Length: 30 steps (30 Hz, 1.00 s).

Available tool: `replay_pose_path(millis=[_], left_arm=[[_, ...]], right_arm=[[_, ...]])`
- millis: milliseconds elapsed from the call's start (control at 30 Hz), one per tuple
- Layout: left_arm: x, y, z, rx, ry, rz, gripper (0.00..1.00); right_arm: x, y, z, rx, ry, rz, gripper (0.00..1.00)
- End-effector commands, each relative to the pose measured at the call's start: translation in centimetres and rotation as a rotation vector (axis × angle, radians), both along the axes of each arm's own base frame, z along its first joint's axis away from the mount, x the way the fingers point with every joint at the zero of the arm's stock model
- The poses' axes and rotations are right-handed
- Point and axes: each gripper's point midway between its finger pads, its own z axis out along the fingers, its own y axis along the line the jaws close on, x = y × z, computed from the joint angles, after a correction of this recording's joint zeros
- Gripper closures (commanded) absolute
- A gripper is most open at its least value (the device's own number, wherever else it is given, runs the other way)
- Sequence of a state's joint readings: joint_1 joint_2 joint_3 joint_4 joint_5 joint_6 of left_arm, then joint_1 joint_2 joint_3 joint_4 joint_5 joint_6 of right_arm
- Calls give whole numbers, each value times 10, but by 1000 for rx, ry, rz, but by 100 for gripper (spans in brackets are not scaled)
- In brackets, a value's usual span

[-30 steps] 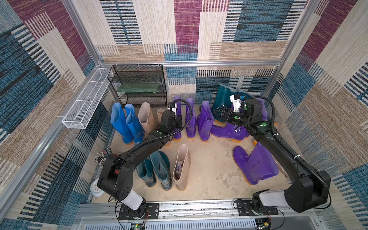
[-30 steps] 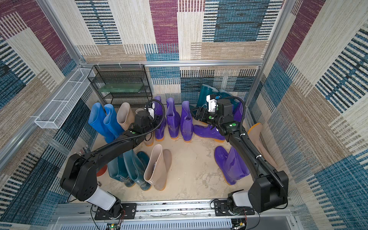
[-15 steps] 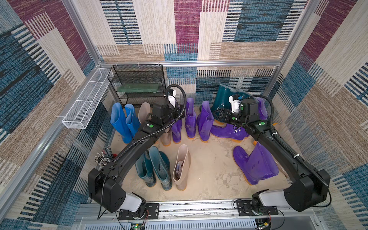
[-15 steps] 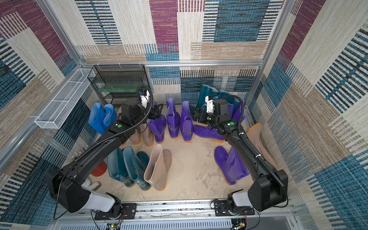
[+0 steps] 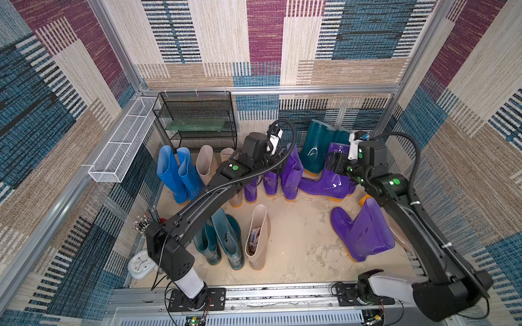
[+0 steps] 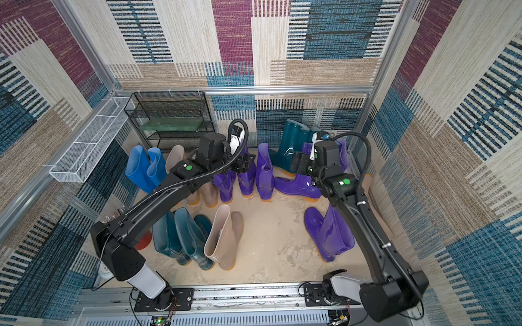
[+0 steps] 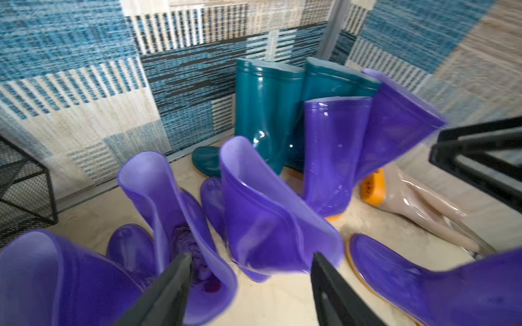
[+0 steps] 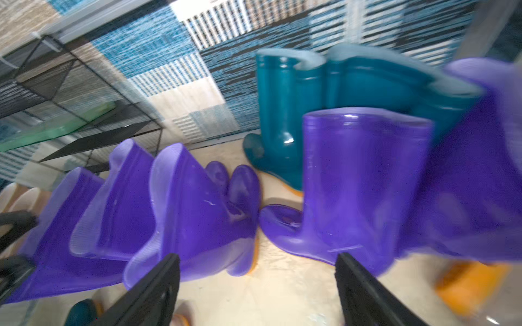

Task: Match and arrange rain boots in pairs
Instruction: Pick up the rain boot at the center of the board.

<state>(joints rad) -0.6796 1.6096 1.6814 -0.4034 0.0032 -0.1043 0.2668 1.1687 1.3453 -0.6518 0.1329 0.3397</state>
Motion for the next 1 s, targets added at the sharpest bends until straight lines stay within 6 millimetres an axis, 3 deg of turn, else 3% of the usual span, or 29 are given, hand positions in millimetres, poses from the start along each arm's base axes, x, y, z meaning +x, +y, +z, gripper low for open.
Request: replay_pose_path(millis=[0,100,200,333,533,667,733,833,900,967], left_arm=[[-17,8,11,-5,-51,5,31],[-35,14,6,-44,-43,-14,31],[-47,12,-4,-51,-8,-61,30],[-51,9,-15,-51,33,-77,30],[-71,16,-17,-47,72,-120,30],[-73,23,-24,9,65,-115,31],[-75,25,-25,20,57,-119,31],[-76,31,-26,22,14,-111,31],[-77,37,-28,4,-17,-84,31],[-79,41,-31,-16,-27,-71,31]], right_arm=[[-30,-54,-1,-122,14,-196,6],[-52,-79,-16,-140,47,-259,2],[-56,-93,-36,-126,89,-274,3],[-51,-79,-59,-43,176,-159,1],[-81,-74,-88,-27,297,-132,2],[-99,-79,-111,-47,361,-155,0],[-104,-76,-120,-40,393,-144,5],[-106,-66,-127,-16,388,-86,32],[-105,-59,-125,10,372,-56,69],[-101,-47,-120,52,348,-12,95]])
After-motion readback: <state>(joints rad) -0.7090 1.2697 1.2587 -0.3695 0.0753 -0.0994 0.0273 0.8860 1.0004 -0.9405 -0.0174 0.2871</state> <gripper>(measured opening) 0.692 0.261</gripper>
